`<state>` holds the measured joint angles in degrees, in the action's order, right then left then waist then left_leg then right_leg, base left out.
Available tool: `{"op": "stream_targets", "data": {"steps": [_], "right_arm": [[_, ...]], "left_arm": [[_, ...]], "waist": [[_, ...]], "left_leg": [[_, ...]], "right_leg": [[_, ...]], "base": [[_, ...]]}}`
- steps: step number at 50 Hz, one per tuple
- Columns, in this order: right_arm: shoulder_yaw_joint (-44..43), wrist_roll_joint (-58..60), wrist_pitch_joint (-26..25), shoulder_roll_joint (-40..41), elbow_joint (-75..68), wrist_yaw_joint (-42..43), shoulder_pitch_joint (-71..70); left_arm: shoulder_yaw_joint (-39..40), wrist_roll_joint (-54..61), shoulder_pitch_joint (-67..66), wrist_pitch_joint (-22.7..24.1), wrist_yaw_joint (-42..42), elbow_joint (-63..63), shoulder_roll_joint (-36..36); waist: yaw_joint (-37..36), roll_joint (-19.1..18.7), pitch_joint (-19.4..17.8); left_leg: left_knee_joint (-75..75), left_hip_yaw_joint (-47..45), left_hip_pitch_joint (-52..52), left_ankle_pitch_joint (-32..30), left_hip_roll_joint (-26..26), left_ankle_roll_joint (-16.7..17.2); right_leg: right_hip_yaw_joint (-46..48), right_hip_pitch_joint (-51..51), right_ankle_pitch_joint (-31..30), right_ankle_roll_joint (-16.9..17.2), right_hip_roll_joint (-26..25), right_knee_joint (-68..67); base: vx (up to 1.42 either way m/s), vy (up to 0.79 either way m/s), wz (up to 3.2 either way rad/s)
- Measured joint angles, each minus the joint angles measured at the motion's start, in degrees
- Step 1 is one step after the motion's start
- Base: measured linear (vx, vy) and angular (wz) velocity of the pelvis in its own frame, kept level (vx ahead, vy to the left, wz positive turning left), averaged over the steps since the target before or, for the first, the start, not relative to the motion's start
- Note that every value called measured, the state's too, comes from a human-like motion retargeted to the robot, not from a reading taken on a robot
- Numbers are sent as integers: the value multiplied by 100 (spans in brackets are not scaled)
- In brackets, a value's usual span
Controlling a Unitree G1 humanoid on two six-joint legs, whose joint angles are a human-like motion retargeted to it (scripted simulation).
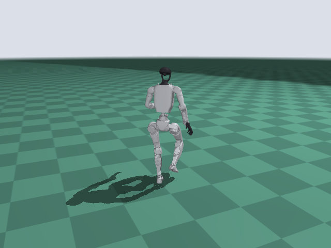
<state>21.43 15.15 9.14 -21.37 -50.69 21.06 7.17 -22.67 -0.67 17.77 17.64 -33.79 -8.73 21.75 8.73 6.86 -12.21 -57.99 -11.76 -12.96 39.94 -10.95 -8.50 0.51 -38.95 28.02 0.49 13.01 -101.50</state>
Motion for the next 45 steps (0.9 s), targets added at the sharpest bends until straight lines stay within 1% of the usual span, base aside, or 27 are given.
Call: {"op": "stream_targets", "data": {"steps": [2,5,7,8,10,12,13,15,17,18,20,22,25,27,28,30,33,34,35,36,37,38,40,42,43,45], "right_arm": [[-110,-243,76,-55,187,-63,245],[-272,-613,195,-86,616,-149,492],[-341,-823,258,-75,962,-189,505],[-350,-900,296,-69,1144,-195,453],[-334,-950,386,-50,1484,-144,252],[-332,-907,426,-130,1904,-26,-164],[-340,-863,423,-197,2132,54,-438],[-367,-749,389,-373,2592,234,-1065],[-437,-703,309,-567,3105,400,-1750],[-483,-717,282,-636,3383,454,-2012],[-547,-796,322,-711,3905,479,-2235],[-536,-875,433,-705,4279,390,-2138],[-429,-823,592,-645,4508,148,-1761],[-368,-661,666,-587,4412,3,-1510],[-346,-587,678,-550,4316,-51,-1379],[-294,-445,630,-464,4077,-96,-1027],[-351,-152,400,-278,3410,-36,-476],[-392,-51,336,-202,3105,1,-352],[-439,49,284,-125,2777,41,-258],[-484,44,279,-102,2540,60,-115],[-527,20,284,-94,2356,69,45],[-565,-45,312,-118,2274,60,239],[-631,-256,394,-181,2270,17,601],[-670,-546,454,-206,2369,-90,833],[-689,-692,476,-202,2432,-159,893],[-703,-940,498,-194,2618,-238,863]], "left_arm": [[48,91,-46,112,80,140,-20],[-10,176,-313,316,319,215,-42],[-95,236,-583,374,527,209,-56],[-138,272,-737,369,633,191,-64],[-225,328,-1103,310,781,81,-127],[-238,385,-1454,163,899,-111,-158],[-214,406,-1608,74,935,-223,-159],[-124,441,-1868,-102,968,-443,-137],[63,509,-2017,-196,1015,-494,-72],[173,560,-2115,-205,1056,-430,-26],[345,662,-2411,-154,1157,-202,84],[445,727,-2700,-43,1289,51,170],[489,718,-2951,124,1491,358,227],[438,697,-2909,167,1479,537,199],[408,662,-2829,189,1437,647,201],[345,525,-2640,264,1312,874,196],[310,48,-1967,335,900,1133,361],[305,-125,-1598,290,693,1133,426],[301,-295,-1180,219,462,1102,491],[328,-322,-875,167,309,1085,473],[366,-315,-629,127,186,1087,450],[427,-241,-504,114,119,1126,415],[511,-10,-451,184,105,1200,319],[475,221,-614,357,244,1194,237],[415,290,-733,434,329,1166,207],[287,393,-993,492,549,1073,154]], "waist": [[197,-185,123],[297,-509,308],[194,-762,380],[122,-859,390],[-63,-930,381],[-304,-952,272],[-439,-949,180],[-739,-909,-19],[-1024,-801,-184],[-1136,-716,-207],[-1313,-497,-136],[-1427,-280,14],[-1424,123,231],[-1265,397,300],[-1174,519,307],[-1008,645,301],[-730,726,155],[-639,696,74],[-555,645,-16],[-458,535,-46],[-352,417,-57],[-229,278,-29],[7,-6,70],[134,-315,214],[131,-480,285],[13,-821,358]], "left_leg": [[333,109,377,-555,159,413],[229,218,665,-1563,600,1029],[-427,204,640,-2130,1067,1247],[-872,184,609,-2331,1300,1280],[-1918,75,536,-2613,1682,1202],[-3096,59,312,-2693,2101,996],[-3673,76,148,-2629,2317,839],[-4662,129,-294,-2267,2712,458],[-5083,208,-981,-1869,2843,171],[-5061,192,-1362,-1715,2797,83],[-4570,4,-1954,-1502,2536,31],[-3519,-275,-2254,-1381,2150,152],[-1416,-635,-2336,-1422,1251,497],[-202,-751,-2139,-1555,573,599],[165,-762,-1994,-1537,284,566],[30,-713,-1841,-1132,-14,305],[-605,-516,-1463,21,-327,-337],[-674,-422,-1265,325,-373,-467],[-677,-316,-1039,581,-400,-560],[-541,-207,-752,628,-383,-519],[-382,-98,-457,617,-353,-439],[-176,14,-144,491,-295,-281],[224,207,435,-42,-103,158],[257,335,756,-884,281,684],[67,372,787,-1349,535,922],[-718,388,681,-2078,1113,1202]], "right_leg": [[230,-218,74,83,-274,1041],[451,-179,-16,341,-930,2923],[597,29,-99,374,-1380,3834],[679,154,-72,312,-1540,4032],[756,330,254,31,-1694,3832],[781,584,853,-410,-1814,3386],[774,719,1172,-613,-1865,3165],[703,1002,1751,-899,-1950,2853],[584,1303,2006,-948,-1937,2840],[520,1449,1988,-883,-1879,2924],[367,1783,1732,-591,-1707,3178],[241,2099,1115,-135,-1517,3439],[107,2415,-68,611,-1002,3341],[83,2531,-609,866,-508,2825],[65,2562,-789,923,-279,2458],[89,2574,-831,850,94,1478],[-30,2161,-373,522,589,-91],[-107,1865,-178,399,629,-412],[-192,1519,12,278,620,-655],[-188,1170,209,159,563,-625],[-149,846,397,56,490,-494],[-39,575,567,-14,384,-162],[239,199,771,-30,66,935],[439,104,716,128,-502,2449],[495,128,607,234,-843,3213],[651,279,392,276,-1432,4233]], "base": [[7,-9,-13],[3,-10,-13],[-3,-8,-22],[-5,-7,-25],[-5,-6,-28],[-3,-8,-33],[-3,-10,-39],[-4,-11,-42],[-5,-8,-25],[0,0,0],[1,6,29],[3,12,45],[3,12,56],[0,10,60],[-1,8,44],[-2,6,23],[-2,6,10],[-2,8,2],[-1,7,-6],[0,0,0],[0,0,0],[6,-2,-8],[8,-7,-3],[6,-10,1],[0,-9,-4],[-5,-8,-8]]}}
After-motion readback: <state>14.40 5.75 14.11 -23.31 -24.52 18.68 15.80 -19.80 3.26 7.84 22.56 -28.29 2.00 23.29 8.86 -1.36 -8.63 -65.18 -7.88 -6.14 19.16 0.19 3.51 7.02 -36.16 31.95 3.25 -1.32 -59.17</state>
